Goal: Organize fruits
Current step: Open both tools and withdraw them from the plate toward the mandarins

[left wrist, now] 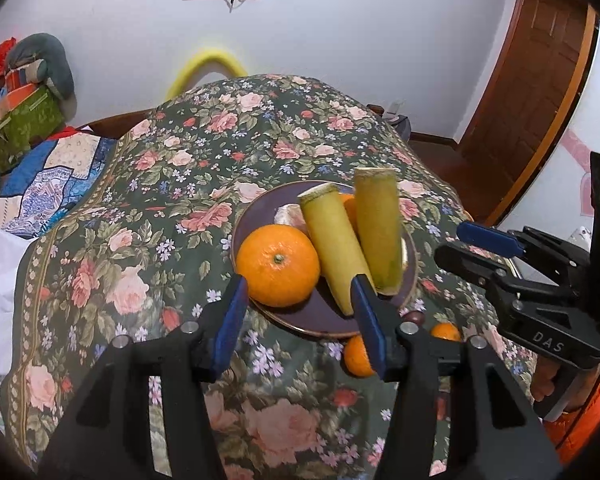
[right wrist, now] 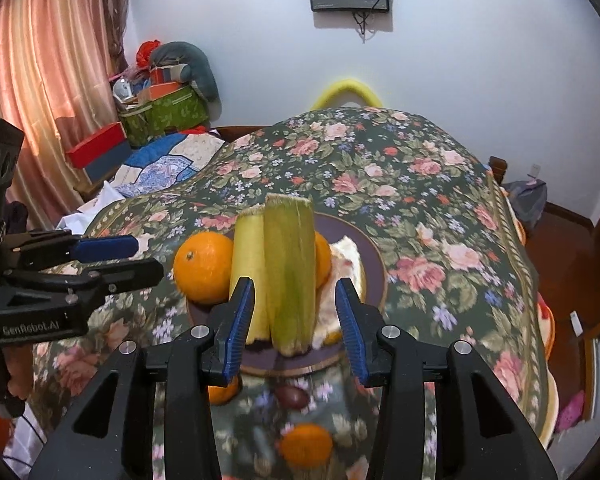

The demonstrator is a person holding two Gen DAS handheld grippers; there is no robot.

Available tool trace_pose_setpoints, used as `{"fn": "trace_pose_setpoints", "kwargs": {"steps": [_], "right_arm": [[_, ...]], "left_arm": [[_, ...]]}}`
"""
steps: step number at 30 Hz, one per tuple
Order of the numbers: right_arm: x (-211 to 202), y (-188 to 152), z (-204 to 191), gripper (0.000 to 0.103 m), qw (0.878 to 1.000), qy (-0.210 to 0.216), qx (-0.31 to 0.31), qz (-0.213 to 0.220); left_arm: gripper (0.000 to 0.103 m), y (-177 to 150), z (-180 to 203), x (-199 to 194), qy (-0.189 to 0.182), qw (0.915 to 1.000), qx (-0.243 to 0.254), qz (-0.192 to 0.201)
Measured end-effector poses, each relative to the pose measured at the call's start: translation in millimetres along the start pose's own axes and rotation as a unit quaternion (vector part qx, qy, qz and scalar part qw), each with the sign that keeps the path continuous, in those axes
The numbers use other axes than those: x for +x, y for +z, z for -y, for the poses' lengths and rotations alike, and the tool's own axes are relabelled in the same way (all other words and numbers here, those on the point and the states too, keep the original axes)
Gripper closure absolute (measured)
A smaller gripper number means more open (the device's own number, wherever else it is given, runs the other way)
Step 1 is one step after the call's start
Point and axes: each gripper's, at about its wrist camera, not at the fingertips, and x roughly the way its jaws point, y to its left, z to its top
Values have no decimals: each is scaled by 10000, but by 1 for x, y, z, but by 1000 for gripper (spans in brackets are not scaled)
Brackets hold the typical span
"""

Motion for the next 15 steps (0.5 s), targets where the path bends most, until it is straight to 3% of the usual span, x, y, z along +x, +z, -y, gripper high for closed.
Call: {"fn": "trace_pose_setpoints", "kwargs": {"steps": [15], "right_arm": [[-27,-51,4,57,9993,-194,171,-288]], "left_arm": [[45,-38,35,-14,5,9993,319,-179]]}}
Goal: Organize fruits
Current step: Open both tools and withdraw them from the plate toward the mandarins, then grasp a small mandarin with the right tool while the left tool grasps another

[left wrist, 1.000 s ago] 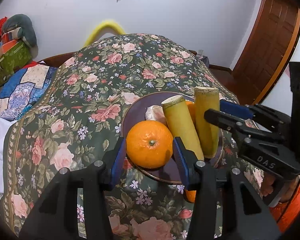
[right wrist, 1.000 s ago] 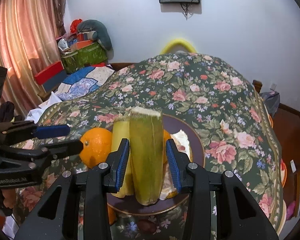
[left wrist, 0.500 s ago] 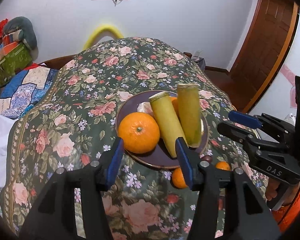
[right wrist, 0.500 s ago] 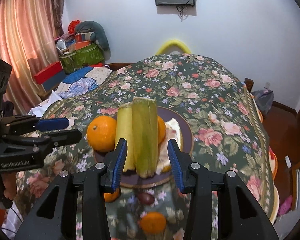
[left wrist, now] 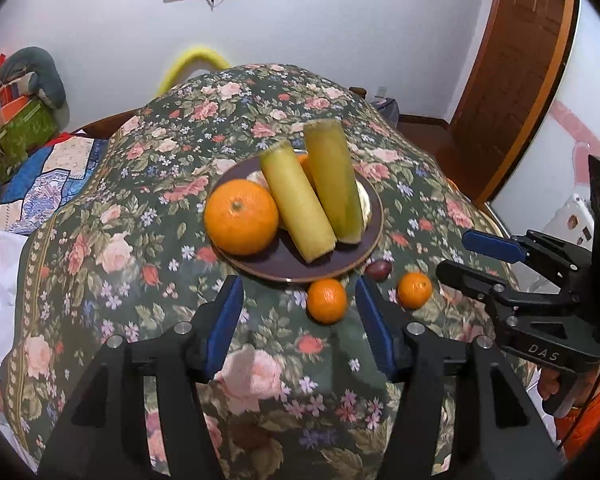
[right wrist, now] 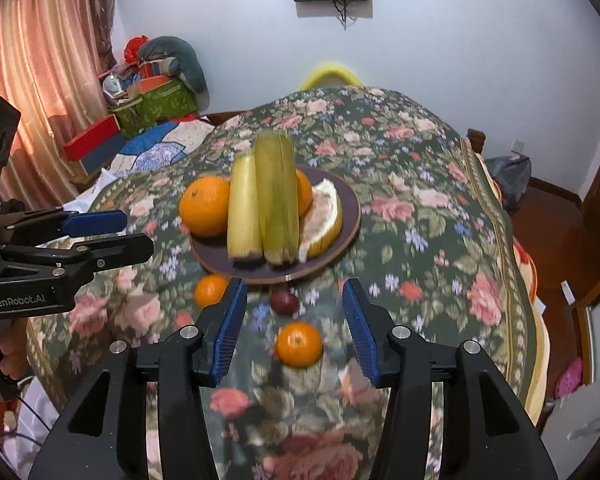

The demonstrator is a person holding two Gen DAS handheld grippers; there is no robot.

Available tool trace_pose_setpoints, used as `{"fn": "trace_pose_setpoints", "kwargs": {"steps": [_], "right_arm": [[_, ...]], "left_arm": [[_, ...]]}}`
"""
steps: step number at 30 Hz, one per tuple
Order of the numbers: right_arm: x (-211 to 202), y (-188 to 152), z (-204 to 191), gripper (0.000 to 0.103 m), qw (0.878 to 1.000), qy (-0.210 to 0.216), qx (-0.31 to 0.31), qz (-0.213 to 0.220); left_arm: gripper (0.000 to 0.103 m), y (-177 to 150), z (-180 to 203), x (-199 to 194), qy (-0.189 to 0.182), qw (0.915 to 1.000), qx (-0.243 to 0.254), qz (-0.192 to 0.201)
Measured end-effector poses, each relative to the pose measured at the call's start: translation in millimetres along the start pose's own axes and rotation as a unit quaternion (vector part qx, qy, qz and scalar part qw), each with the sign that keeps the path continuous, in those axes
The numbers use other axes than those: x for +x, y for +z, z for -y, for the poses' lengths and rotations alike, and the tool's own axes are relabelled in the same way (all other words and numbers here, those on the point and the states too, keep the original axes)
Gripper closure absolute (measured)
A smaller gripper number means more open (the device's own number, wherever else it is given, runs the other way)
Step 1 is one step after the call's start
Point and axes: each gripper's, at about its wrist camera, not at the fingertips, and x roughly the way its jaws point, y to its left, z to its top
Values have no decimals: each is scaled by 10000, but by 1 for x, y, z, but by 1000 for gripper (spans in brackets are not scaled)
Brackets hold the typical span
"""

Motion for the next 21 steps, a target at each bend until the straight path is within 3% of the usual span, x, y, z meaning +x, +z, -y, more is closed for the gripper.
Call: {"fn": "trace_pose_setpoints", "kwargs": {"steps": [17,21], "right_arm": [[34,-37,7,57,9976,324,303,-525],[38,-37,7,67,9978,316,247,-532]], "left_arm": [[45,-23,17,58,-193,9982,15,-574],[52,-21,17,70,-250,9977,-16,-636]]}}
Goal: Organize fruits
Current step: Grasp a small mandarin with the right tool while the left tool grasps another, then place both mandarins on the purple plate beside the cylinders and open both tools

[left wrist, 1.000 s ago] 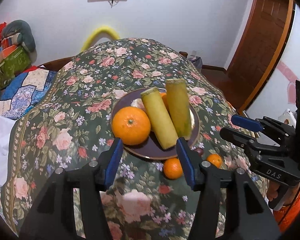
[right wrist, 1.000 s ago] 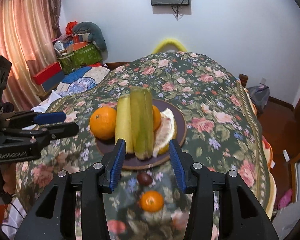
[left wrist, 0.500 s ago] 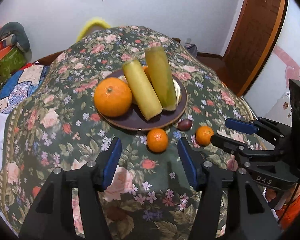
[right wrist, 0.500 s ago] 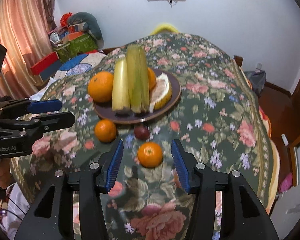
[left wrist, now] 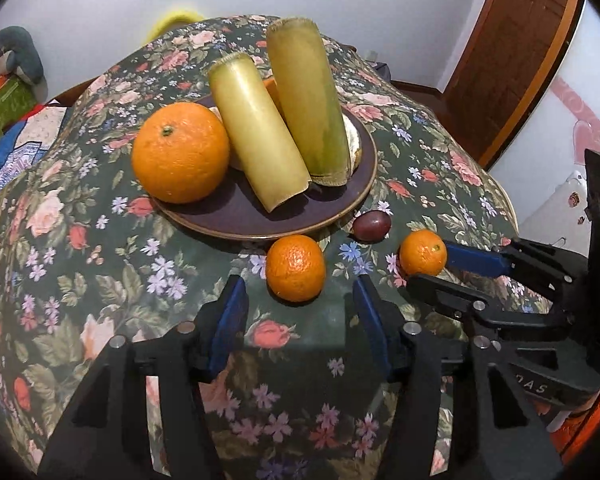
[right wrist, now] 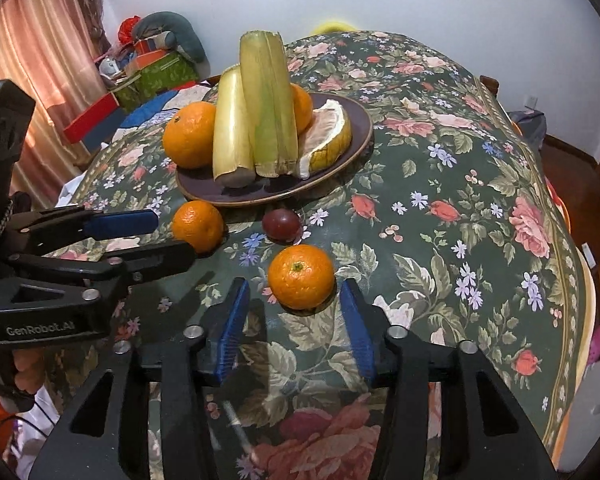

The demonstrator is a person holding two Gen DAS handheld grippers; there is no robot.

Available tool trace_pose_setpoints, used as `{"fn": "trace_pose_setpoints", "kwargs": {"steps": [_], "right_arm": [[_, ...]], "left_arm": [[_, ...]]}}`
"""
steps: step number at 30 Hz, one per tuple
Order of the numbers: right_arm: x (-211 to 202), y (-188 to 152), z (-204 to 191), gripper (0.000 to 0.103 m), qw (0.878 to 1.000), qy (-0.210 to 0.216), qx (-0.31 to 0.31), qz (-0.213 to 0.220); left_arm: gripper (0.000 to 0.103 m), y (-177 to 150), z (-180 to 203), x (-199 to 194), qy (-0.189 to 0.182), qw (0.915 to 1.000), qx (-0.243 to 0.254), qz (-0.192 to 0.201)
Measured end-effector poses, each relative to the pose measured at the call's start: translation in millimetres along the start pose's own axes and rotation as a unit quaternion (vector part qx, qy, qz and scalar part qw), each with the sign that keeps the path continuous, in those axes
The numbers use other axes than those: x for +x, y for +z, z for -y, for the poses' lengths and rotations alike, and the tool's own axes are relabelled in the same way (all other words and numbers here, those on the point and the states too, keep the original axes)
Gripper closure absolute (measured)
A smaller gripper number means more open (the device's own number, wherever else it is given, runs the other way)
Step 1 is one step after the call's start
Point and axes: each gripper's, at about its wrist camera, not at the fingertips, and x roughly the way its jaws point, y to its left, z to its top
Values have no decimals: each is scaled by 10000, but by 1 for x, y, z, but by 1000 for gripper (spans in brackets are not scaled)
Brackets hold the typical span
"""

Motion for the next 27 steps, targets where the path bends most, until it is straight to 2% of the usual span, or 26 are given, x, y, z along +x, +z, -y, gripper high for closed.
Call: {"fn": "trace_pose_setpoints", "kwargs": {"steps": [7,16,27], "right_arm": [[0,-1,2,72,10000,27,-16,80],[-7,4,4,72,9998,72,40,200],[-16,22,1,72,9990,37,-6,445]], "left_arm": [[70,3,-1,12,7,10000,-32,-17],[71,2,-9,1,-50,9999,-132,64],[71,14,-29,-24,84,9985,-328,434]]}}
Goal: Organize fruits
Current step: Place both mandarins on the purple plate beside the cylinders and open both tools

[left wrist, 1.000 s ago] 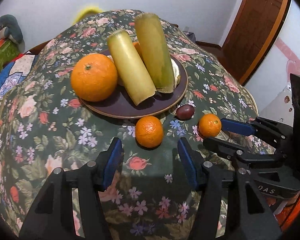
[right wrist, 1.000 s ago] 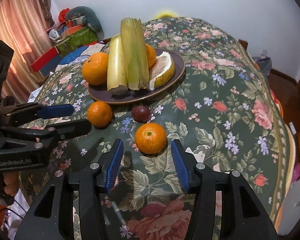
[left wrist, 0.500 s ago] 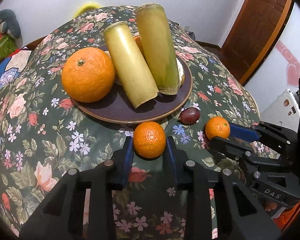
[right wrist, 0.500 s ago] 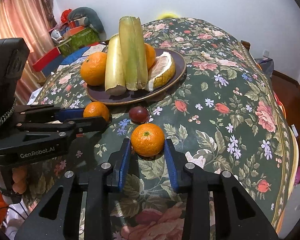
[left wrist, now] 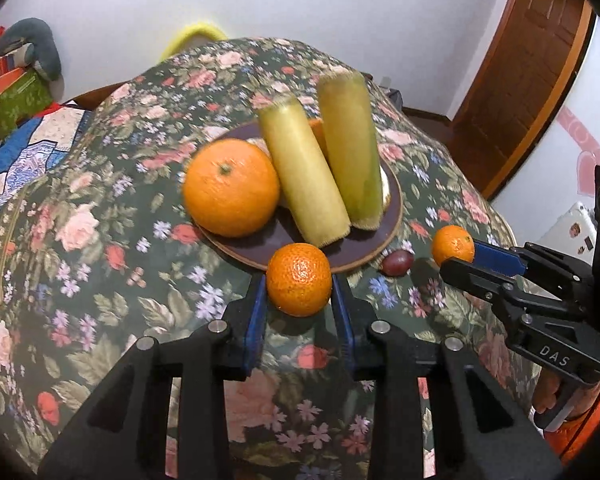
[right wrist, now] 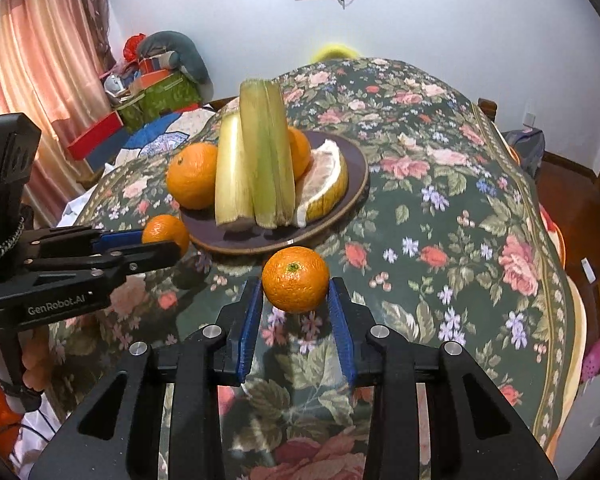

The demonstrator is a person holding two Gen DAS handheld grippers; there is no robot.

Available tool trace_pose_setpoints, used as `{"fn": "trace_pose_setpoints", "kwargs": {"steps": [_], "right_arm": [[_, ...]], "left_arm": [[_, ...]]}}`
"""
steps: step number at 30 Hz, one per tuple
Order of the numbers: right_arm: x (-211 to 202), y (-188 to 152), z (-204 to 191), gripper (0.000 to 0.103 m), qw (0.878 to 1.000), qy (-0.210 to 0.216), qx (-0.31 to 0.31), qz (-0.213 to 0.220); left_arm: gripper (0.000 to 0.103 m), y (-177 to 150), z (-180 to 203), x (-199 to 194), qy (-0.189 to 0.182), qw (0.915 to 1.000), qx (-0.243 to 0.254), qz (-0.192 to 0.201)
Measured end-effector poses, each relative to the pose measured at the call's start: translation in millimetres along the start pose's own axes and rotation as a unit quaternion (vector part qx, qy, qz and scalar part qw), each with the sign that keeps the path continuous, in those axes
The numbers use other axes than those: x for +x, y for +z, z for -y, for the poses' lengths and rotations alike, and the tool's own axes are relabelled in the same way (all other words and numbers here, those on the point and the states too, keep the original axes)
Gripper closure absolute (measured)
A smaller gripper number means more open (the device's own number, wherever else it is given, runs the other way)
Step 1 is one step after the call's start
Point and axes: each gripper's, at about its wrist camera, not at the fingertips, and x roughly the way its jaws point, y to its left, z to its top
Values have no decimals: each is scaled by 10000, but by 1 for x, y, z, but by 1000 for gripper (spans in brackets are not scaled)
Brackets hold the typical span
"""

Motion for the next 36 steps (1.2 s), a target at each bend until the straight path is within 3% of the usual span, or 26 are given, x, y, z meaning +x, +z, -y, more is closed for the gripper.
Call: {"fn": "trace_pose_setpoints", "kwargs": {"steps": [19,36], "right_arm": [[38,26,-30,72,9984,231,-504,-150],[49,25,-34,71,9974,229,-531,-440]], "left_arm": [[71,19,-11,28,2,9998,3,-186],[67,14,-14,12,-41,9999,-65,-139]]}}
